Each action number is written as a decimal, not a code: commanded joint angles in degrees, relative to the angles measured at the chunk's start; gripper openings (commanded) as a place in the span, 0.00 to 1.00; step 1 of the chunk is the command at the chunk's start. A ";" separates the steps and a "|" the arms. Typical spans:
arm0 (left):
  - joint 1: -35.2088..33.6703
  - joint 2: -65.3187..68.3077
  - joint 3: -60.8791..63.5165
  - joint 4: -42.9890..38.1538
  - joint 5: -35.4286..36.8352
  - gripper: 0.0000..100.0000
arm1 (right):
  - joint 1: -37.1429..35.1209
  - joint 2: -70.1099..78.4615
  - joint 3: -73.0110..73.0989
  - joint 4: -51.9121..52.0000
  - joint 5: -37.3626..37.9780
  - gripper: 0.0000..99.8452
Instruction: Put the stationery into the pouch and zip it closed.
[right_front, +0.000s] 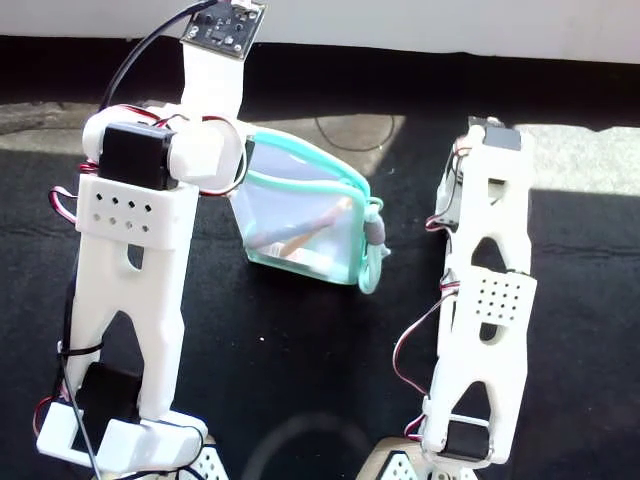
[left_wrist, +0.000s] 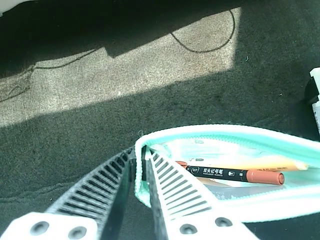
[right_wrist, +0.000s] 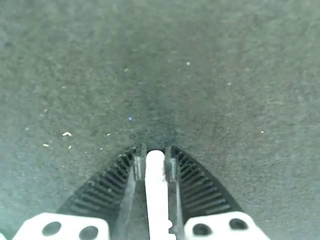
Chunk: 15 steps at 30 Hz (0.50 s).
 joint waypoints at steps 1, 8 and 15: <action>-0.75 2.51 0.66 0.09 0.09 0.01 | -1.63 0.66 -1.27 1.89 -0.26 0.15; -0.75 2.51 0.66 0.09 0.09 0.01 | -2.07 -1.01 -0.75 2.15 -0.53 0.17; -0.84 2.51 0.66 -0.53 0.00 0.01 | -1.98 -11.38 8.13 2.15 -0.62 0.18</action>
